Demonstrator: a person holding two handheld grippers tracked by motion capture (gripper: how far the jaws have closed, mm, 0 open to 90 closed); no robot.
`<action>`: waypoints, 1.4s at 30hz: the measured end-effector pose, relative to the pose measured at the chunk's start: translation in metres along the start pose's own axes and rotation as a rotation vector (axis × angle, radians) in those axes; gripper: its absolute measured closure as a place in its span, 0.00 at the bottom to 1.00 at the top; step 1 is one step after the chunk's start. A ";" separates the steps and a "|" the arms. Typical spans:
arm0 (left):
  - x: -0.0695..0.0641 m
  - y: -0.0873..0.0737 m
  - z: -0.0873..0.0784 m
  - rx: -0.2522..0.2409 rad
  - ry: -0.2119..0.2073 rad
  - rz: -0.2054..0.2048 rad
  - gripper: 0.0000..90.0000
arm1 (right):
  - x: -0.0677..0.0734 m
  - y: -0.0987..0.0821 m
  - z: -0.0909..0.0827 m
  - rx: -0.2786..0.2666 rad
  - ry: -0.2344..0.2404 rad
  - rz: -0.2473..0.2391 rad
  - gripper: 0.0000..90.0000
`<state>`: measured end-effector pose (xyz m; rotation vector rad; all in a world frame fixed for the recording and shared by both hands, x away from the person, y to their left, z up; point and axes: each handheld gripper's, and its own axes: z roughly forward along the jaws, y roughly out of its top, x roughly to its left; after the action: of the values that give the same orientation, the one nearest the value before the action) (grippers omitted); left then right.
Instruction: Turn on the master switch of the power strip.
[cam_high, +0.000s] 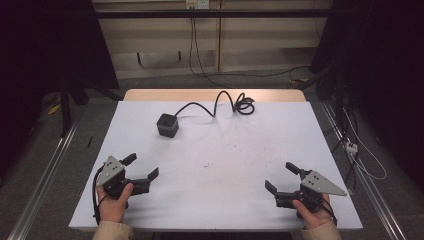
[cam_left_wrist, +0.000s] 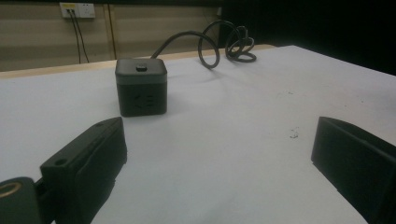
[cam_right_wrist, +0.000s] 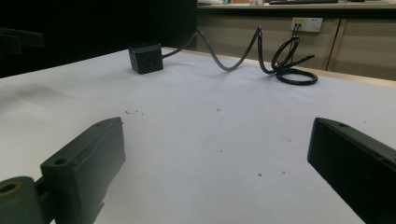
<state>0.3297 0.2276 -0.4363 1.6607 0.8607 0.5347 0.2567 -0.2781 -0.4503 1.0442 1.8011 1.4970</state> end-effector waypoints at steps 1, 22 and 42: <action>0.000 0.000 0.000 0.000 -0.002 -0.005 0.04 | 0.000 0.000 0.000 0.000 0.000 0.000 0.04; 0.003 0.012 0.013 -0.008 0.001 -0.020 0.05 | 0.001 0.001 -0.002 -0.001 0.000 0.004 0.05; 0.008 0.016 0.033 0.019 0.012 -0.051 0.08 | 0.001 0.000 -0.003 0.004 -0.005 0.000 0.05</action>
<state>0.3630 0.2120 -0.4306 1.6494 0.9170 0.5035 0.2535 -0.2793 -0.4496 1.0485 1.8011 1.4901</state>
